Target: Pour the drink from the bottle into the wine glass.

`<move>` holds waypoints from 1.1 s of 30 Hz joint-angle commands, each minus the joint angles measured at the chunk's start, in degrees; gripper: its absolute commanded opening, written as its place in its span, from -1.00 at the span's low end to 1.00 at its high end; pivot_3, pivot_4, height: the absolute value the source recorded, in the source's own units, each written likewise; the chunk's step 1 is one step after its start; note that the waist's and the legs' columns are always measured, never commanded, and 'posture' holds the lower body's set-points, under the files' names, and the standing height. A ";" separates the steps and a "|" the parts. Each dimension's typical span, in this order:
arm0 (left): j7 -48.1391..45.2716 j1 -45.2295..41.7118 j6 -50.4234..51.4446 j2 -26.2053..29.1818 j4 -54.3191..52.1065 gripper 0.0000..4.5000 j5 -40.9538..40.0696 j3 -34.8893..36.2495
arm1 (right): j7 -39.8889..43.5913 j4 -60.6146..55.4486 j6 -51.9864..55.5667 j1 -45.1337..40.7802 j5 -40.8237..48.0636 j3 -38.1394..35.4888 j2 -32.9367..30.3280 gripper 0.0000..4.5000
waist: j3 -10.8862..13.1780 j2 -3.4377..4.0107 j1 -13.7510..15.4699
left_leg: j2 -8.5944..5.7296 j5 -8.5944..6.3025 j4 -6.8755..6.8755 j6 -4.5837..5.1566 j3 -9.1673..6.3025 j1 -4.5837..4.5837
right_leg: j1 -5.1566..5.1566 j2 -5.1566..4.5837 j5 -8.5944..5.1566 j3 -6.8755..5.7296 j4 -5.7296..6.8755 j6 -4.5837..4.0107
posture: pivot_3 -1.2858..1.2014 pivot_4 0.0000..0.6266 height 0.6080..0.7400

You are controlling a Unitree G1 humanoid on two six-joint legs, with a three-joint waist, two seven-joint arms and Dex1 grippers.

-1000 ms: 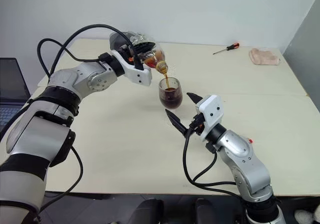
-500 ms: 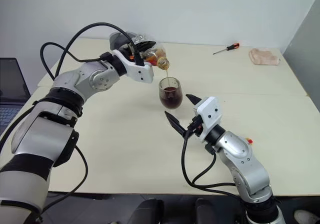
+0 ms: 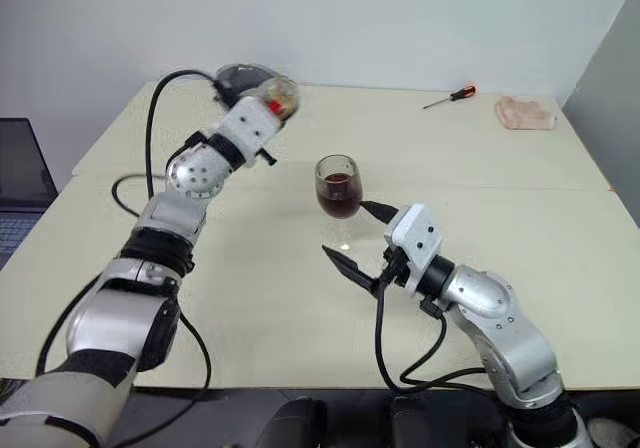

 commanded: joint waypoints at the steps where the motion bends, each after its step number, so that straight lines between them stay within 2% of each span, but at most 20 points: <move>1: 0.15 5.15 9.11 -0.60 -6.79 -0.67 -7.22 6.72 | 2.72 -4.06 4.05 -1.49 4.86 -1.17 -2.42 1.00 | 0.00 -0.01 -0.07 | 0.00 0.00 0.00 0.01 0.00 0.00 | 0.01 0.00 0.00 0.01 0.01 0.00 | 0.03 -0.52 1.00; 5: -0.19 9.67 14.16 -1.86 -9.69 -0.67 -11.52 10.61 | 1.86 -3.97 6.91 -3.26 6.91 -1.40 -2.64 1.00 | -0.03 -0.05 0.01 | 0.00 -0.05 0.12 0.09 -0.07 -0.02 | 0.04 0.00 0.00 -0.03 0.02 0.00 | 0.03 -0.52 1.00; 9: -1.10 10.90 16.23 -2.94 -6.38 -0.67 -16.16 14.45 | 1.55 -2.03 8.95 -5.90 7.76 -1.85 -2.55 1.00 | -0.04 -0.07 0.60 | 0.00 -0.14 0.50 0.24 -0.17 -0.17 | 0.05 0.00 0.00 -0.11 0.10 0.00 | 0.03 -0.52 1.00; 24: -0.01 6.30 12.10 -2.78 7.68 -0.67 -16.42 16.88 | 2.10 -0.84 8.28 -8.00 7.27 -0.53 -1.69 1.00 | -0.09 -0.15 0.85 | -0.03 -0.17 0.56 0.28 -0.18 -0.23 | 0.06 -0.02 0.01 -0.14 0.10 0.00 | 0.03 -0.52 1.00; 29: -0.95 6.59 10.78 -2.62 8.53 0.06 -16.73 17.44 | 1.77 -1.29 8.97 -8.28 7.46 -0.57 -1.47 1.00 | -0.09 -0.15 0.84 | -0.02 -0.17 0.56 0.28 -0.17 -0.23 | 0.06 -0.02 0.01 -0.14 0.09 0.00 | 0.03 -0.52 1.00; 33: -2.47 8.92 10.78 -2.83 4.64 0.62 -17.08 17.14 | 0.90 -1.40 9.77 -8.93 7.83 -0.99 -0.84 1.00 | -0.09 -0.15 0.83 | -0.02 -0.17 0.55 0.28 -0.17 -0.23 | 0.05 -0.02 0.01 -0.13 0.10 0.00 | 0.03 -0.52 1.00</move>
